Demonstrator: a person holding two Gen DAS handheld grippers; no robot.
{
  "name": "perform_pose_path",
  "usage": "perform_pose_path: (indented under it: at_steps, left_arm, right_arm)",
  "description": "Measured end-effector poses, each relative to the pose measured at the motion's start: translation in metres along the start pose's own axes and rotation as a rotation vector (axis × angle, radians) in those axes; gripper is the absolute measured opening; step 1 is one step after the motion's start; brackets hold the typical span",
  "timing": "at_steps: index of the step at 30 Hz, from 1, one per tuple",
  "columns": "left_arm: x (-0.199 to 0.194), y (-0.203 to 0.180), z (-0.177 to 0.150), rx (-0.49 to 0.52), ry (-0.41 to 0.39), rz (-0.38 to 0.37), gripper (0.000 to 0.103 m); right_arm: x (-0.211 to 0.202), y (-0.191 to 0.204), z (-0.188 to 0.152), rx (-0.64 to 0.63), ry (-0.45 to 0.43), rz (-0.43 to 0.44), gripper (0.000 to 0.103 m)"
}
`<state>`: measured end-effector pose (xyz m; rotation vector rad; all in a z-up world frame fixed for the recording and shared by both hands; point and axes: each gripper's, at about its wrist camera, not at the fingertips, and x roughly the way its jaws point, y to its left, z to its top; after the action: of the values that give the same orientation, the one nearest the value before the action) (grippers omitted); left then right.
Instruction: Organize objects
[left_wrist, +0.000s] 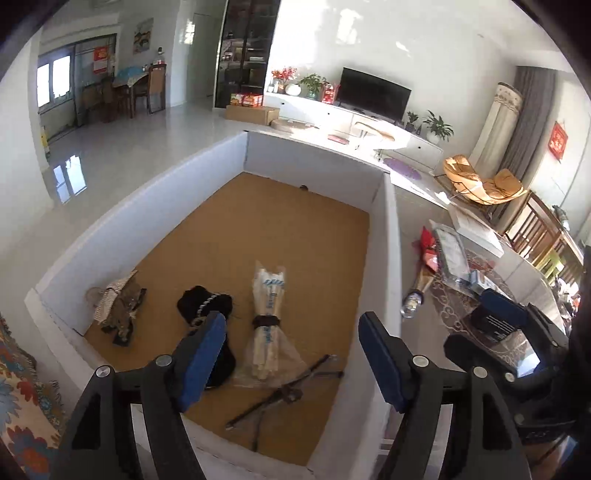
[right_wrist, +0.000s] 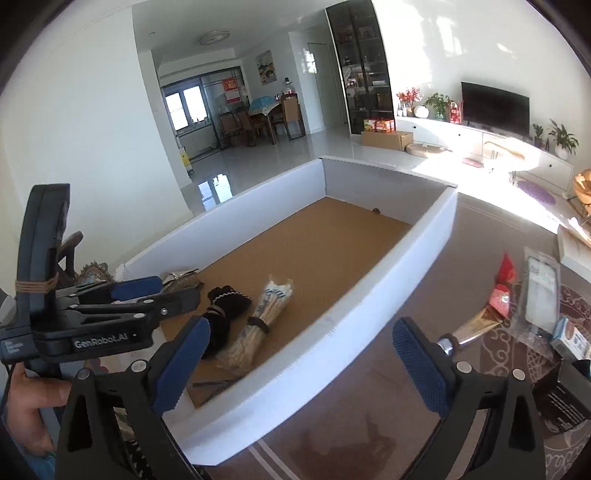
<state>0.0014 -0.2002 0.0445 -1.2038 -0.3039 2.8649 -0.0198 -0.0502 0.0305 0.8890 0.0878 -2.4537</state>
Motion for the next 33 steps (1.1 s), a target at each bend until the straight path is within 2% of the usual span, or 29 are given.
perform_pose_path:
  at_steps: [2, 4, 5, 7, 10, 14, 16, 18, 21, 28, 33]
  left_arm:
    - [-0.003, -0.049, -0.009, 0.058, -0.009, -0.111, 0.096]
    - [0.002, -0.095, -0.023, 0.11, 0.001, -0.202, 0.103]
    - [0.008, -0.117, -0.032, 0.135, 0.015, -0.235, 0.103]
    - [0.031, -0.155, -0.047, 0.18, 0.061, -0.25, 0.103]
    - [0.068, -0.191, -0.068, 0.211, 0.117, -0.215, 0.103]
    - [0.089, -0.195, -0.09, 0.226, 0.128, -0.138, 0.103]
    - [0.085, -0.188, -0.087, 0.197, 0.108, -0.147, 0.103]
    - [0.084, -0.182, -0.086, 0.177, 0.082, -0.131, 0.103]
    - [0.092, -0.178, -0.086, 0.16, 0.117, -0.116, 0.103]
    - [0.1, -0.171, -0.087, 0.12, 0.141, -0.102, 0.103]
    - [0.106, -0.178, -0.09, 0.15, 0.16, -0.097, 0.103]
  right_arm:
    - [-0.017, -0.038, -0.037, 0.014, 0.032, -0.141, 0.103]
    - [-0.023, -0.076, -0.074, 0.03, 0.141, -0.28, 0.103]
    - [-0.024, -0.092, -0.09, 0.04, 0.199, -0.329, 0.103]
    - [-0.03, -0.118, -0.118, 0.072, 0.261, -0.371, 0.103]
    - [-0.034, -0.146, -0.136, 0.103, 0.289, -0.43, 0.103]
    - [-0.039, -0.167, -0.136, 0.161, 0.268, -0.394, 0.103]
    - [-0.032, -0.175, -0.133, 0.198, 0.269, -0.348, 0.103]
    - [-0.027, -0.178, -0.127, 0.184, 0.263, -0.343, 0.103]
    - [-0.025, -0.177, -0.125, 0.181, 0.264, -0.341, 0.103]
    - [-0.025, -0.178, -0.125, 0.181, 0.265, -0.341, 0.103]
    - [-0.026, -0.178, -0.125, 0.181, 0.264, -0.341, 0.103]
